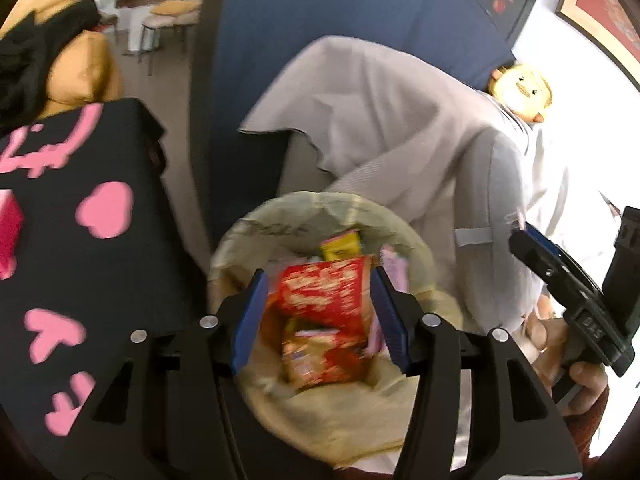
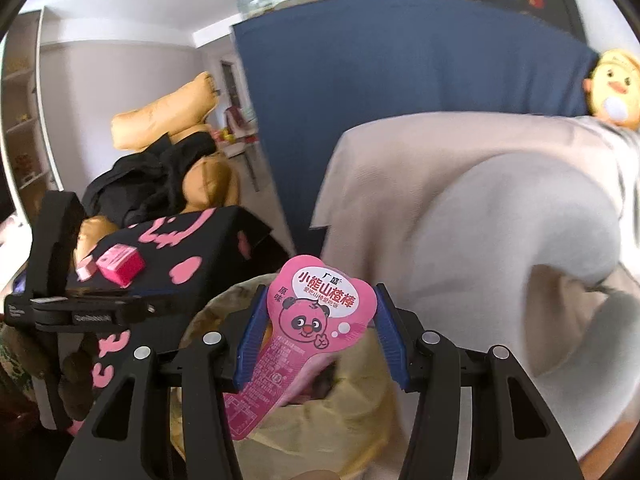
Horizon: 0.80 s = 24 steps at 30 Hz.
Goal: Collect trash
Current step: 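Open the left tool to drop the candy wrapper while the right tool releases the lollipop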
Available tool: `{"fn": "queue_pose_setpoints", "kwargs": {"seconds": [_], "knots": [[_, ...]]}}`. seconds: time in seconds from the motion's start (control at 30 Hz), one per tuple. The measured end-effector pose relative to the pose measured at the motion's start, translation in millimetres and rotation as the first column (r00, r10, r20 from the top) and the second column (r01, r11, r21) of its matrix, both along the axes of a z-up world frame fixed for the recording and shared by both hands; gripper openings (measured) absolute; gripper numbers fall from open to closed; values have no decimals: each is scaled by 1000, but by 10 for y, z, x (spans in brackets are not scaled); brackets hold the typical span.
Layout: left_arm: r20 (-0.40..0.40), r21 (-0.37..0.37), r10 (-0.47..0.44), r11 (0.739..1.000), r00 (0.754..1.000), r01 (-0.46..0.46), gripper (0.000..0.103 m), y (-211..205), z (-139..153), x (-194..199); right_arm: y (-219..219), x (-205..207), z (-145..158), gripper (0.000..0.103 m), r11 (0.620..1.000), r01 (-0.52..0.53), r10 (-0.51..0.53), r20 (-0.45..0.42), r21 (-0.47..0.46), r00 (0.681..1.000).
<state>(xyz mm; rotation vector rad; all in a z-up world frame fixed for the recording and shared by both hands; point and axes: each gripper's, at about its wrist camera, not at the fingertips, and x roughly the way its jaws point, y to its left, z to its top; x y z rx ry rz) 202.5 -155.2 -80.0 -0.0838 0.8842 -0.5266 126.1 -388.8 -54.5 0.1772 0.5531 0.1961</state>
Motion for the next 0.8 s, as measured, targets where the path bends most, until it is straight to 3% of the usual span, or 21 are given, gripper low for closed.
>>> {"fn": "queue_pose_setpoints", "kwargs": {"seconds": [0.23, 0.43, 0.6, 0.7, 0.8], "knots": [[78, 33, 86, 996, 993, -89, 59, 443, 207, -320, 642, 470, -175, 49, 990, -134, 132, -39, -50, 990], [158, 58, 141, 987, 977, -152, 65, 784, 384, -559, 1028, 933, -521, 49, 970, -164, 131, -181, -180, 975], [109, 19, 190, 981, 976, -193, 66, 1100, 319, -616, 1029, 1003, -862, 49, 963, -148, 76, -300, -224, 951], [72, -4, 228, 974, 971, -228, 67, 1269, 274, -611, 1002, 933, -826, 49, 969, -132, 65, -298, -210, 952], [87, -19, 256, 967, 963, -255, 78, 1396, 298, -655, 999, 854, -710, 50, 974, -108, 49, -279, -201, 959]]}}
